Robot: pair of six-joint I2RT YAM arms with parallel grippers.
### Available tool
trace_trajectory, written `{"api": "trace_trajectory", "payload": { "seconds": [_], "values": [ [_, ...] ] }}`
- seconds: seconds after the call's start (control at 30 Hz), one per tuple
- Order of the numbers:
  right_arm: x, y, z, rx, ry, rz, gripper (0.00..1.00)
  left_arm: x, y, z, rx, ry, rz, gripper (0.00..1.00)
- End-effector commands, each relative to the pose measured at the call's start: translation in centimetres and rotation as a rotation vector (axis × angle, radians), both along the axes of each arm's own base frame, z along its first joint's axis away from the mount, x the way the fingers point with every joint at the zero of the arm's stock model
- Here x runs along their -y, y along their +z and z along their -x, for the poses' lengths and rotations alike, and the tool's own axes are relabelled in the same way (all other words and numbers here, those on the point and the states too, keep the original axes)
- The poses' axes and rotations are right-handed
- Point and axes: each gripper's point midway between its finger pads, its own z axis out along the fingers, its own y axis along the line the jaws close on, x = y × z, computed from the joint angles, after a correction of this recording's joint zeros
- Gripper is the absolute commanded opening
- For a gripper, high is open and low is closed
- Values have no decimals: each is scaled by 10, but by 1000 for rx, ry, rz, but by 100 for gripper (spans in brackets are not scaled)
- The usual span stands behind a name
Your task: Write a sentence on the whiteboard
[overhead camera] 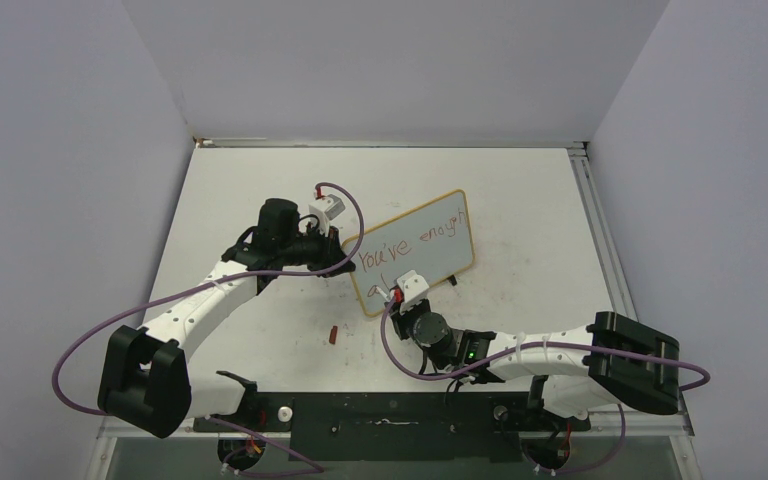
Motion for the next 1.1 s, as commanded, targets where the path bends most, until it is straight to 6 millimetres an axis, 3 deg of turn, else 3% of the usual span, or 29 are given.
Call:
{"api": "trace_trajectory", "payload": {
  "seconds": [0.0, 0.87, 1.07],
  "values": [
    [2, 8, -5, 9, -35, -34, 5, -9, -6, 1, -22, 30, -55, 0],
    [7, 6, -4, 6, -47, -31, 5, -9, -6, 1, -22, 31, -54, 0],
    [6, 24, 1, 27, -22, -73, 5, -9, -6, 1, -23, 31, -55, 0]
  ]
}}
